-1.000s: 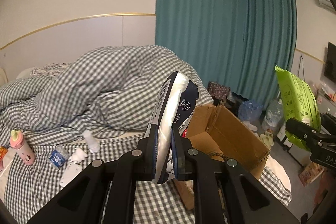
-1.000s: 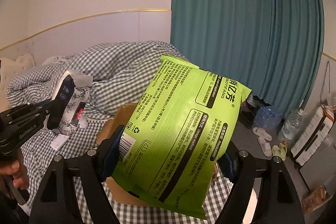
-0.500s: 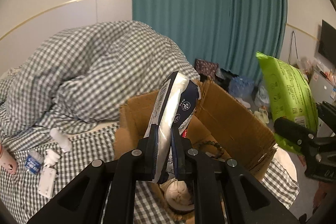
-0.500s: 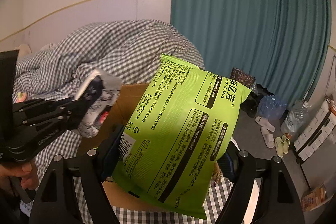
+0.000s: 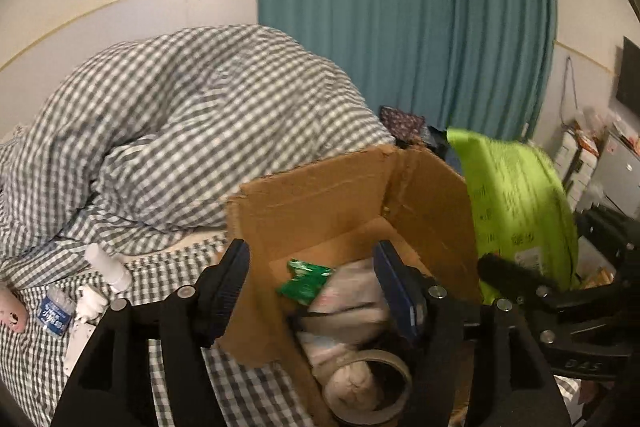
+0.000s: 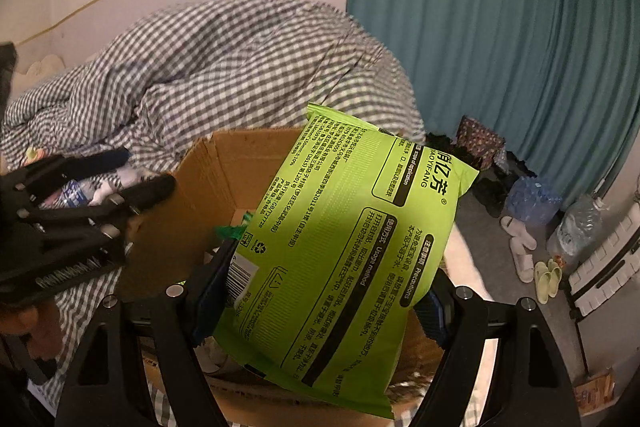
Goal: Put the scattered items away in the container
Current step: 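Open both tools to drop the wipes pack and packet into the box, then move both tools back over the remaining items on the bed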
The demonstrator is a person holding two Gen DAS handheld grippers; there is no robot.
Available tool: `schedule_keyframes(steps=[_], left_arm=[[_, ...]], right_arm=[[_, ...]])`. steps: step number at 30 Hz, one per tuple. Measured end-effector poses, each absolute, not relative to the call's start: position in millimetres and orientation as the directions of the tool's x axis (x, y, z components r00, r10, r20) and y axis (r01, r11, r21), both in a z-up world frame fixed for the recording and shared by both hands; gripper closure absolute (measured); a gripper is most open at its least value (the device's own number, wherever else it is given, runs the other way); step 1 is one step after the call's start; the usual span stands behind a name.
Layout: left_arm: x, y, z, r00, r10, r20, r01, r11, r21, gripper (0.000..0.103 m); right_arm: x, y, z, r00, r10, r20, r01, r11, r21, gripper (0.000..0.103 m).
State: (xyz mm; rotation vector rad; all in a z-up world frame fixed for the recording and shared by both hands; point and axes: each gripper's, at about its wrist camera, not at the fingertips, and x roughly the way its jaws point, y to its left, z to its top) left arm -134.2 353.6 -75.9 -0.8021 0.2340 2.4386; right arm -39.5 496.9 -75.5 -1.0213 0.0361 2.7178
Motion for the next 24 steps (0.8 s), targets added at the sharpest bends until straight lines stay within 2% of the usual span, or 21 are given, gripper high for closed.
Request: schedule_keyframes(steps=[13,22,24], left_arm=[[-159.9,302.4,-75.8,-0.697,0.413,-0.587,-0.486,-0.873,-0.038,0.029],[-151.0,280.3,-63.7,-0.706,0.422,-0.569,-0.478,-0.876,-0.056,0.029],[-146.2,273.0,-56.0,-0.712,0.427,-0.557,-0.477,-0.877,-0.062,0.029]], right_arm=[[-85.6,485.0,-126.6,-0.599,0.189,-0.778,-0.190,-0.978,-0.091,0.025],[-65.5,472.3,-72.3,-0.709,0.287,-0.645,-0.261,-0.955,-0.138,0.022],[-58.3,465.8,-56.5,-0.746,0.301,-0.594,-0.268,-0.952,-0.146,0.013]])
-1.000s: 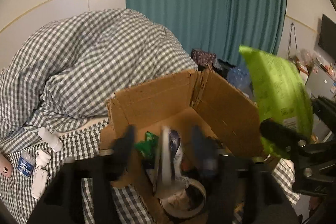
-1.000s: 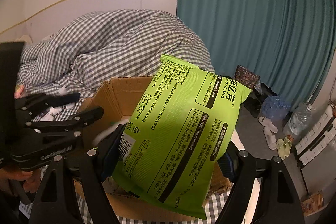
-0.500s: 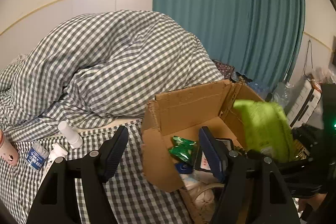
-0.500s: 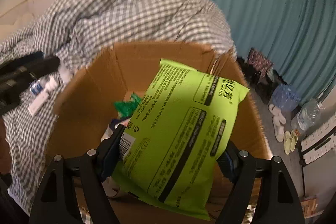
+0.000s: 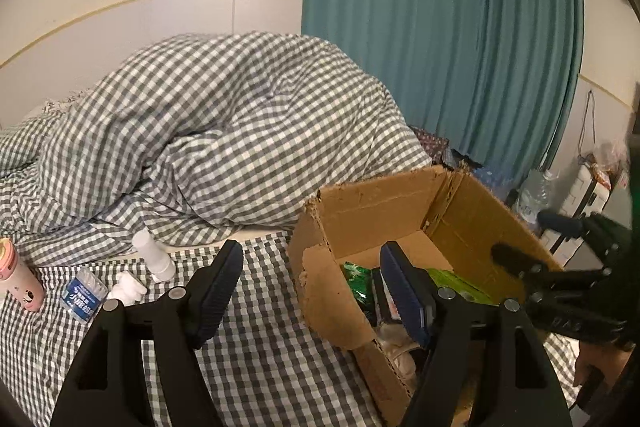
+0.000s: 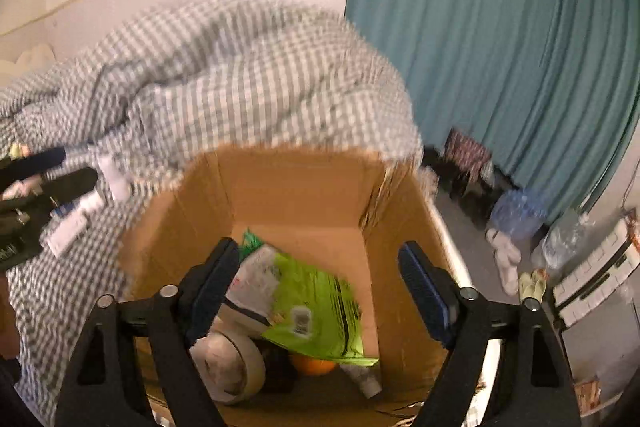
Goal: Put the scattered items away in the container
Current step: 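Move both tools back over the remaining items on the bed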
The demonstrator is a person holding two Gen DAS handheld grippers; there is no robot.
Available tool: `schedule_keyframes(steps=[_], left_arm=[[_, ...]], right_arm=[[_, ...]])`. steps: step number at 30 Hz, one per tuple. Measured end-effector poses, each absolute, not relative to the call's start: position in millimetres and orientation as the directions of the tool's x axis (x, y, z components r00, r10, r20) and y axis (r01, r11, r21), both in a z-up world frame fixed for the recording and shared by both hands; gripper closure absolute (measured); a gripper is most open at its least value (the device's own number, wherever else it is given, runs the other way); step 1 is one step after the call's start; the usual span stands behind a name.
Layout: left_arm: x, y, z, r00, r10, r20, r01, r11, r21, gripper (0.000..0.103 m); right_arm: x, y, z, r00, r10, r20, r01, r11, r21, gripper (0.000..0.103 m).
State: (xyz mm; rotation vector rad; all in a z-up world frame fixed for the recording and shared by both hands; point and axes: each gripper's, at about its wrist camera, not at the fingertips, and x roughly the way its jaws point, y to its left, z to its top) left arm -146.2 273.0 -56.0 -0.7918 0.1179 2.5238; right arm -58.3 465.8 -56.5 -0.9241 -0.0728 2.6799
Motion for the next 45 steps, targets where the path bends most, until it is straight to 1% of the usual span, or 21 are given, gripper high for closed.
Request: schedule_keyframes(steps=[3,5,7,10,14,15,17,24,33,39,45], left_arm=[[-137.8,261.5,-42.4,-0.725,0.432,-0.536,-0.477,-0.877,-0.062,0.029],[-130.7,254.1,-33.9,-0.735,0.431,-0.523,-0.472,-0.879,-0.061,0.028],[-123.2,244.9,-25.5,-0.748,0.427,-0.508,-0.465,-0.884,-0.060,0.026],[-110.5,228.9,-12.6,-0.767,0.422,-0.484,-0.451,-0.890,-0.063,0.020],[-95.2,204.3,2.0,-0.796,0.400,-0.455,-0.421,-0.905,-0.060,0.009],[-90.9,196.5,5.7,-0.805,0.391,-0.446,-0.410,-0.910,-0.058,0.007],[-85.1,182.6,11.6,-0.821,0.372,-0.432,-0.389,-0.920,-0.054,0.000],[-70.5,124.0,24.9,-0.869,0.283,-0.407,-0.298,-0.954,-0.026,0.000],[-60.0,47.5,26.7,-0.898,0.170,-0.406,-0.174,-0.984,-0.029,0.000],[-60.8,9.0,23.0,-0.905,0.117,-0.410,-0.117,-0.993,-0.024,0.000],[-71.6,-15.2,11.4,-0.895,0.097,-0.436,-0.089,-0.995,-0.039,0.000]], right_arm=[[-36.9,449.9,-27.7,-0.811,0.330,-0.484,-0.291,-0.944,-0.157,0.006],[-27.3,440.7,-13.3,-0.838,0.328,-0.436,-0.291,-0.945,-0.153,0.001],[-18.2,428.2,1.1,-0.862,0.323,-0.391,-0.286,-0.946,-0.153,0.000],[-9.9,412.6,16.5,-0.877,0.313,-0.365,-0.275,-0.949,-0.153,0.000],[0.1,393.6,30.7,-0.893,0.290,-0.343,-0.258,-0.956,-0.137,0.000],[2.7,388.0,33.7,-0.898,0.285,-0.336,-0.254,-0.958,-0.134,0.000],[7.3,375.8,39.0,-0.904,0.274,-0.327,-0.244,-0.961,-0.133,0.000],[10.0,331.7,52.8,-0.929,0.219,-0.299,-0.190,-0.974,-0.123,0.000],[0.5,276.3,53.6,-0.941,0.137,-0.309,-0.100,-0.986,-0.131,0.000],[-9.4,250.9,49.9,-0.943,0.090,-0.319,-0.052,-0.991,-0.125,0.000],[-23.6,228.0,43.3,-0.939,0.059,-0.338,-0.012,-0.990,-0.138,0.000]])
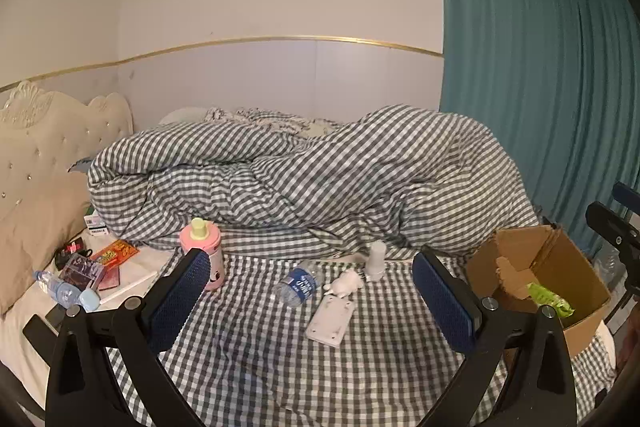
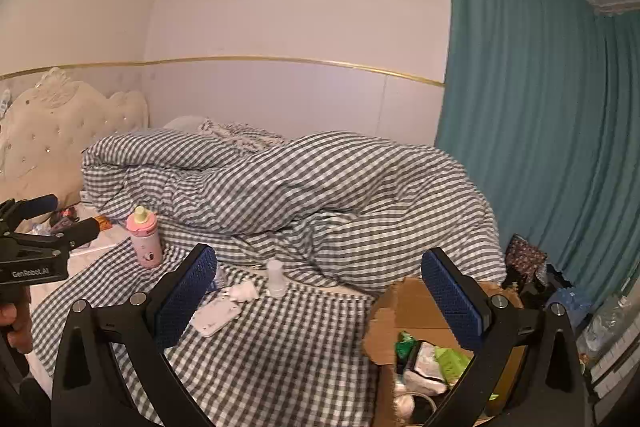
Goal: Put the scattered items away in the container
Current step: 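Move both tools back over the remaining items on the bed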
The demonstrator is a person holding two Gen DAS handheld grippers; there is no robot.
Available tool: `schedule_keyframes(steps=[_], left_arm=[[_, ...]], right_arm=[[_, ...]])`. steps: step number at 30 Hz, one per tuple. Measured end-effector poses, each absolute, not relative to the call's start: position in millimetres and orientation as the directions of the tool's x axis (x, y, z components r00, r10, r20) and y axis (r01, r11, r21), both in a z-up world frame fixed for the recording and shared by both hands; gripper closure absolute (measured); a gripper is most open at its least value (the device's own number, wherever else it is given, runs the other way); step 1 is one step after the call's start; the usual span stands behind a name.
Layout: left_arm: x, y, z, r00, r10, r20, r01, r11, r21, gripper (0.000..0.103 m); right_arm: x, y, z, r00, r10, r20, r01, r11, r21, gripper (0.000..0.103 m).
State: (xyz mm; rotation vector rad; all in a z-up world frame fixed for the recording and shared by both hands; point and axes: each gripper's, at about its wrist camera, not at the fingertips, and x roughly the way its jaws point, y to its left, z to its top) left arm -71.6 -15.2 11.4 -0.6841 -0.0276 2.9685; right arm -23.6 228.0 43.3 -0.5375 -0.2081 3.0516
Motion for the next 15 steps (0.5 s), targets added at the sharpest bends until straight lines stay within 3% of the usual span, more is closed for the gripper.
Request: schedule_keyframes(steps=[6,15], left_arm=[[-88.9,-20.8,-8.3,-0.877,0.093,-0.471,-0.086,-0.996,-0.035,0.000],[-126.8,-10.0,-53.9,-0.823,0.120,-0.555,-0.130,-0.991,-0.021,0.000]], right_arm=[[-45.5,212.6,29.4,-0.924,0.035,-0.380,0.029,-0.986,-0.161,0.000],[-95.3,218.3,-14.5,-0.857,0.009,-0.515,0.062,-0.991,-0.121,0.000]])
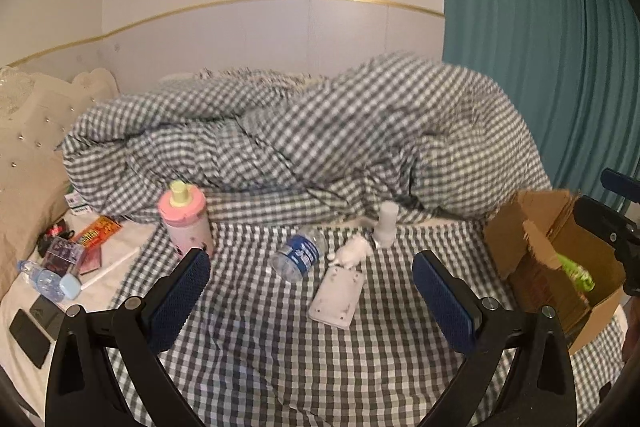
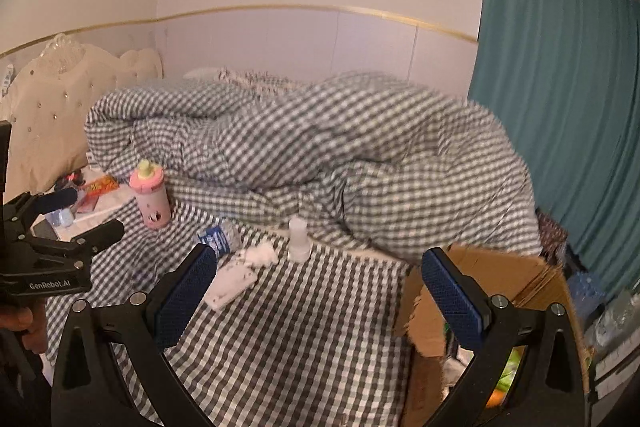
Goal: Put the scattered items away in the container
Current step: 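Move both tools back over the remaining items on the bed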
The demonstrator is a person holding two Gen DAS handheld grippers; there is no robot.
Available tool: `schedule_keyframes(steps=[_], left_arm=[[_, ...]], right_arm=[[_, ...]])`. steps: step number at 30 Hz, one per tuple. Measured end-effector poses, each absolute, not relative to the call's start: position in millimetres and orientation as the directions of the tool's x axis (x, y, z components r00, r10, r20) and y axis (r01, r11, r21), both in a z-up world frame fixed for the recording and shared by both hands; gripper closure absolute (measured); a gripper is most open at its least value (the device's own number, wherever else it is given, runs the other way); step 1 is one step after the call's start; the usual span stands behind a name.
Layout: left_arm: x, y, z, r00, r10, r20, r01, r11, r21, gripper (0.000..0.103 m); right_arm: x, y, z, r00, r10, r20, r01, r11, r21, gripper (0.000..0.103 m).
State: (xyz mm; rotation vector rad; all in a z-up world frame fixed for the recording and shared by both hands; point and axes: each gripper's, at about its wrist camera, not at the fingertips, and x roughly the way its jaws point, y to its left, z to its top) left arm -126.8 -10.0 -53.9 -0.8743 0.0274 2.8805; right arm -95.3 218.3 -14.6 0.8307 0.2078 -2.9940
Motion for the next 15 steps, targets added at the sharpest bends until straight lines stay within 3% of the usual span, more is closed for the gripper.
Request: schedule_keyframes(steps=[15], left_arm=[[-212.4,25.3,-167.2,-0.682,0.182,-0.708,-0.242,-0.970,-0.017,0.002]], right_arm=[[-174.6,231.9,-84.3,-0.781,0.003,-0.624,0.064,-0.994,-0.085,0.000]])
